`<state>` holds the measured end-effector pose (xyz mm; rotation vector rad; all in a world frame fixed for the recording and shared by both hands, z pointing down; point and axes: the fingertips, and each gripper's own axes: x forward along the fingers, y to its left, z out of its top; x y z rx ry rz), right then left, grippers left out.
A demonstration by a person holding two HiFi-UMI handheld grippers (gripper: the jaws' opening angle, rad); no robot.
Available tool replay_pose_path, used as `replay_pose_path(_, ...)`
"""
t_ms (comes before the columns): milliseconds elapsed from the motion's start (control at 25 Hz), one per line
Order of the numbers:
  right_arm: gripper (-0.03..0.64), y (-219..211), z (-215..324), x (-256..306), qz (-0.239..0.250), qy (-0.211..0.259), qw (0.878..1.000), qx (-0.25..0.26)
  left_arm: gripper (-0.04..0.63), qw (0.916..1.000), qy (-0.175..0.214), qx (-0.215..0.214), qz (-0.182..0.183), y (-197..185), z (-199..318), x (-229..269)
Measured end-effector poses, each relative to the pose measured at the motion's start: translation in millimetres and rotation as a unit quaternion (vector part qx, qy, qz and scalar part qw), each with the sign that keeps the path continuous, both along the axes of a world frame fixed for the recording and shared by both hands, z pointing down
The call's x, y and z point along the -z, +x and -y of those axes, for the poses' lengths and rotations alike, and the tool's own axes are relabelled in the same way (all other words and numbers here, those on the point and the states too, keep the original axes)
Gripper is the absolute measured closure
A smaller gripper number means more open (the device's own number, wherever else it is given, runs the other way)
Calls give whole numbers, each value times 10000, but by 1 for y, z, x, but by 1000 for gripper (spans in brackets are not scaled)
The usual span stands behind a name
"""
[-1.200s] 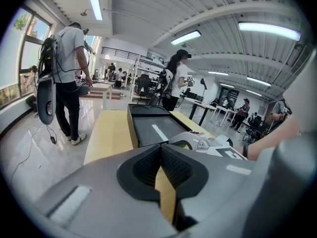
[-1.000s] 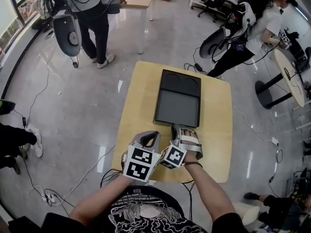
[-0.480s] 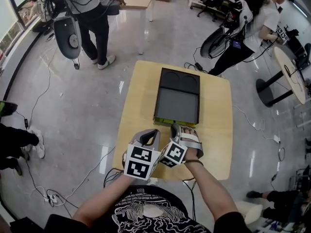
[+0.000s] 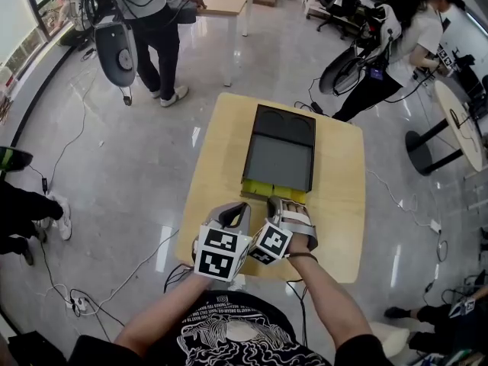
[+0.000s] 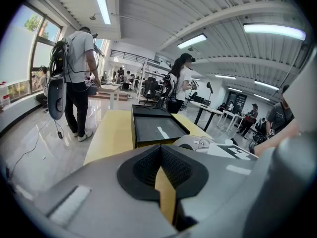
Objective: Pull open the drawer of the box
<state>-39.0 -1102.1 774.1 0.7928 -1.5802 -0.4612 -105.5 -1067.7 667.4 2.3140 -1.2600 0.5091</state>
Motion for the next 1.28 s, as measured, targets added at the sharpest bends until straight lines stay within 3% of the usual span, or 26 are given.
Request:
replay_pose_path(400,581,46,-147,13,99,-84,9998,168,575,9993,33,382,-3,51,-149,13)
replay_pose_path(720,584,118,-279,16,145,-133,9991,386,575,9975,61,706,14,124,-281,20)
replay_pose_path(960,584,103,-314,29,158,-175,9990,375,575,9977,46,683,30,109,-316,34)
replay_pose_path(1280,585,59,-359,30,199,-217,9993,229,576,9989,-35,460,-9,60,-355,38)
